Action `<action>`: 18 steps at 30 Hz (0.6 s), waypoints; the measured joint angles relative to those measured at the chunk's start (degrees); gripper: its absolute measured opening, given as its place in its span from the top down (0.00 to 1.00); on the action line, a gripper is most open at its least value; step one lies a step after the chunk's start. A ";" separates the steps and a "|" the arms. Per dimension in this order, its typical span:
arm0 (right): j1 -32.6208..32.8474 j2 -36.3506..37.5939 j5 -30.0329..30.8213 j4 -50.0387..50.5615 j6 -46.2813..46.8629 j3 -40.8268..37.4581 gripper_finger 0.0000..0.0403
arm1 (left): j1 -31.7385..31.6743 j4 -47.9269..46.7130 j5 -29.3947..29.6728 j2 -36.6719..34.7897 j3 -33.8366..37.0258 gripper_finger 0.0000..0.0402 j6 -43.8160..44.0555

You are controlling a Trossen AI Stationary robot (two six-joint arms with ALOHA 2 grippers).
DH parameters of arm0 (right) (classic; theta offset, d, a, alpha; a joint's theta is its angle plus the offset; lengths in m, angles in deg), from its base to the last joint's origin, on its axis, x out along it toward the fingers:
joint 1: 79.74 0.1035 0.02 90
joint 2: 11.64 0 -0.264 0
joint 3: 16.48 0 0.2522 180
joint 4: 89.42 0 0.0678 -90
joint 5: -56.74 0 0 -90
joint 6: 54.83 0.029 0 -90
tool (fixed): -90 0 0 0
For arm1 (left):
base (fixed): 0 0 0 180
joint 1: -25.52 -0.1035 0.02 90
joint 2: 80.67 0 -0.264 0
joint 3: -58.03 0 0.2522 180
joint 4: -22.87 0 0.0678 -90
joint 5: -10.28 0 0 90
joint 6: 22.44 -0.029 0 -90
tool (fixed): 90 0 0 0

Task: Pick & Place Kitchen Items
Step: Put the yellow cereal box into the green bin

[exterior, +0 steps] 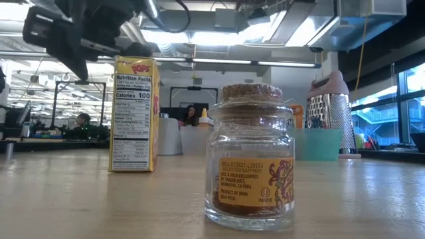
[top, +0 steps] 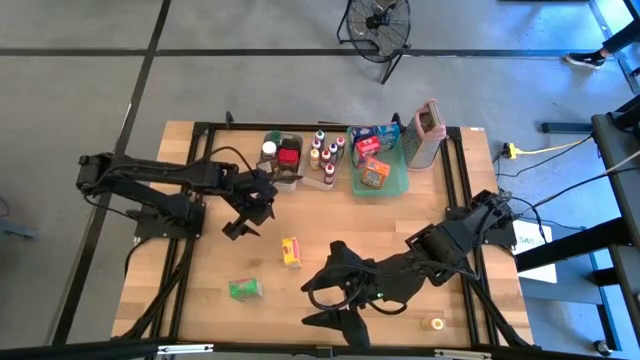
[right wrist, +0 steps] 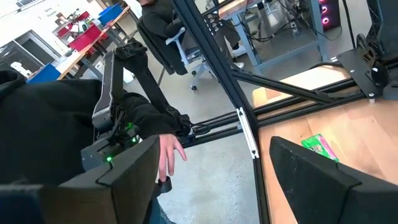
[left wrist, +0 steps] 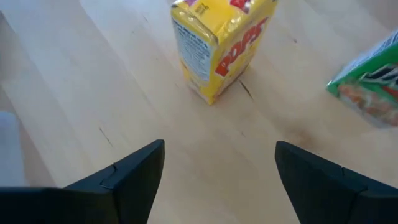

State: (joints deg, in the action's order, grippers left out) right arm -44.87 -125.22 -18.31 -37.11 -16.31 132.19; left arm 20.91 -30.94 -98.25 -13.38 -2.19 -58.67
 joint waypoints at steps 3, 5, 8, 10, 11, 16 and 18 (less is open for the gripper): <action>0.00 0.00 -0.01 -0.02 -0.01 0.00 0.24 | 0.01 3.41 0.02 0.00 1.59 0.26 -2.27; 0.00 0.00 -0.01 -0.02 -0.02 0.00 0.24 | 0.01 6.85 0.00 0.00 2.51 0.26 -2.38; 0.00 0.00 -0.02 -0.04 0.00 0.00 0.24 | 0.01 10.18 0.00 0.20 3.23 0.26 -3.22; 0.00 0.00 -0.04 -0.04 0.00 0.00 0.24 | 0.01 11.72 0.01 0.97 3.53 0.26 -4.44; 0.00 0.00 -0.04 -0.01 0.00 0.00 0.24 | 0.01 12.03 -0.02 1.32 3.67 0.26 -4.79; 0.00 0.00 -0.04 -0.01 0.00 0.00 0.24 | 0.01 15.78 -0.11 4.63 3.77 0.26 -5.01; 0.00 0.00 -0.04 0.00 0.00 0.00 0.24 | 0.01 17.69 -0.49 6.32 3.77 0.26 -5.05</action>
State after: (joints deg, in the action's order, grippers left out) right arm -44.87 -125.22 -18.34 -37.11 -16.31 132.19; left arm 20.92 -13.25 -98.74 -7.07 1.57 -63.72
